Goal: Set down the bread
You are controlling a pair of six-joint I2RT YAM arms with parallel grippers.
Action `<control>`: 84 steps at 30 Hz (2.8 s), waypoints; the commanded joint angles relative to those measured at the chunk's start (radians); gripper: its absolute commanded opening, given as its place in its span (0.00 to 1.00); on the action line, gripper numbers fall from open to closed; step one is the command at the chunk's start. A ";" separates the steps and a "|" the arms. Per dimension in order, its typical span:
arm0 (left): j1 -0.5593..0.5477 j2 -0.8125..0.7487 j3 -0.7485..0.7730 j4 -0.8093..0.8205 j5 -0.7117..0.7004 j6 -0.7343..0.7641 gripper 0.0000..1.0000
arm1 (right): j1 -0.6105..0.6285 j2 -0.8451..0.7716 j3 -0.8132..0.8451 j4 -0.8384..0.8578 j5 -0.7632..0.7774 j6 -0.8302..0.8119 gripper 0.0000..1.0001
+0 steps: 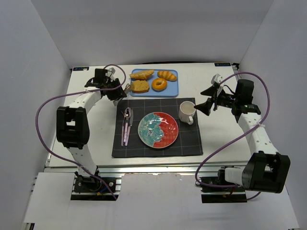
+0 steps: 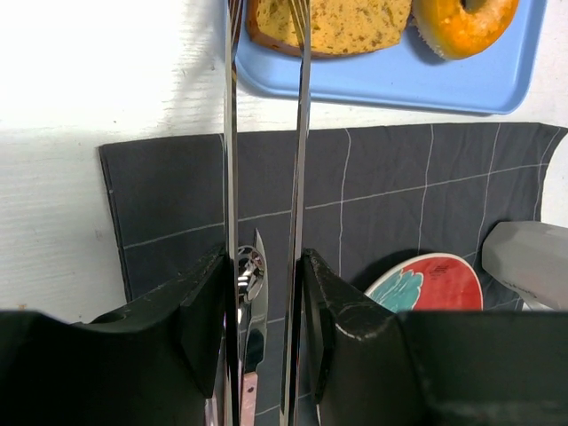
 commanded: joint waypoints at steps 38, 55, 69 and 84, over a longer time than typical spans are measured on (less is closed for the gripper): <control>-0.057 -0.731 -0.549 0.050 0.278 -0.221 0.00 | -0.019 -0.005 0.039 -0.016 -0.033 -0.006 0.89; -0.217 -0.768 -0.667 -0.115 0.284 -0.126 0.19 | -0.021 -0.003 0.058 -0.031 -0.029 -0.015 0.89; -0.241 -0.733 -0.588 -0.169 0.194 -0.106 0.55 | -0.022 0.004 0.053 -0.020 -0.030 -0.012 0.89; -0.241 -0.578 -0.287 -0.017 0.079 -0.237 0.40 | -0.025 0.001 0.024 -0.002 -0.039 -0.014 0.89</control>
